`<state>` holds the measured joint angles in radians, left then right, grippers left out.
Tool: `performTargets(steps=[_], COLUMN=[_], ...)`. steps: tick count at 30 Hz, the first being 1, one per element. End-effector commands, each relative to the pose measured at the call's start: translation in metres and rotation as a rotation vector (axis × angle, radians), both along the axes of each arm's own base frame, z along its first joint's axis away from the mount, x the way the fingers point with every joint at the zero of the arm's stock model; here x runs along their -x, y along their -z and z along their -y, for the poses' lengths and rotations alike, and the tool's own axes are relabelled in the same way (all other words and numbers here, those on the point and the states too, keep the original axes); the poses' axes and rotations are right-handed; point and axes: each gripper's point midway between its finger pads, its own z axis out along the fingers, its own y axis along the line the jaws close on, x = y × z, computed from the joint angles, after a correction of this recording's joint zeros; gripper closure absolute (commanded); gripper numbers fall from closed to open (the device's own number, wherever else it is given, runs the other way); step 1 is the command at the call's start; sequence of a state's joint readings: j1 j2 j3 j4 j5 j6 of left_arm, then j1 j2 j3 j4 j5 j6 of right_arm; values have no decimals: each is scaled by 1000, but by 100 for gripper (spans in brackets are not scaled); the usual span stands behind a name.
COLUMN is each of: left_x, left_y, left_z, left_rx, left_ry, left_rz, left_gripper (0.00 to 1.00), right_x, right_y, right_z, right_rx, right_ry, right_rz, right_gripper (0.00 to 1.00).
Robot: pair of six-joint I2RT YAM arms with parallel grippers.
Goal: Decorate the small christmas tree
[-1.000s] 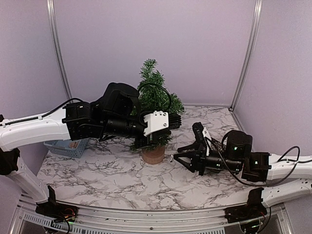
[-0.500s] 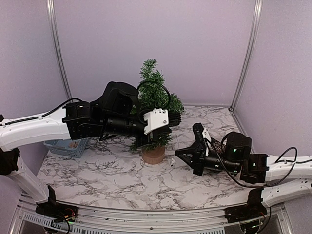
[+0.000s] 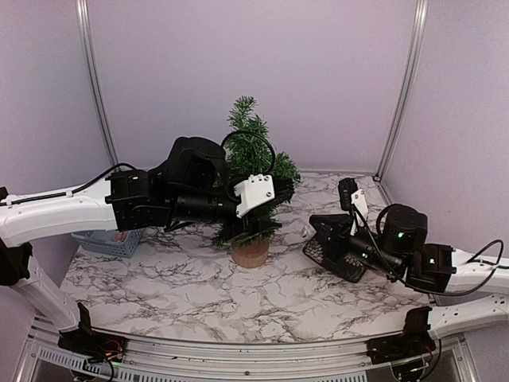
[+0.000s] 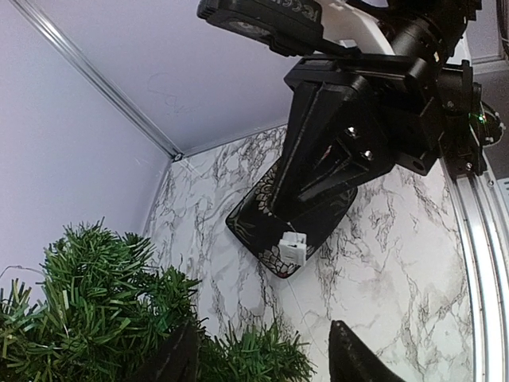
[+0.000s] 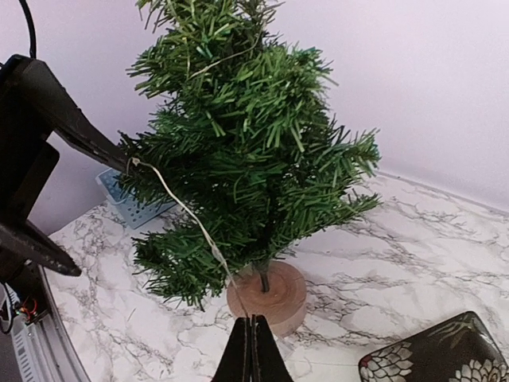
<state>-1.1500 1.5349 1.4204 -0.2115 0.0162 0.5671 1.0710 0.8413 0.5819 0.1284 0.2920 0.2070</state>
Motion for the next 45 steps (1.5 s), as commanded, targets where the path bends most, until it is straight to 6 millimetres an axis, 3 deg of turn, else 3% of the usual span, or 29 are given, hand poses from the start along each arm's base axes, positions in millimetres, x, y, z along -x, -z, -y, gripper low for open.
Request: performTargets(steps=[1,9,18,33,39,45], left_x=[-6,-15,-19,-24,-29,-55], left_y=[-12,-31,-24,-22,-40,-28], left_z=[-3,-22,-38,-56,-89,-132], left_rx=[67,162,172,210,364,468], left_ry=[-30,-113,-159,-210,-288,-523], left_rz=[8,-23,-60,-113,-183,-282], left_gripper=[36,27,29,32,35,41], right_x=[-22,-54,-82,-124,-129,-128], right_y=[-14,-14,-29,-44,-47,-43], right_z=[14,28,35,8,3,-3], right_rx=[93,245,405,505,489,499], right_ry=[124,203,193,-15,-70,-111], right_rz=[71,128,277,485,506,517], right_gripper=[100,100,100,100,100,100])
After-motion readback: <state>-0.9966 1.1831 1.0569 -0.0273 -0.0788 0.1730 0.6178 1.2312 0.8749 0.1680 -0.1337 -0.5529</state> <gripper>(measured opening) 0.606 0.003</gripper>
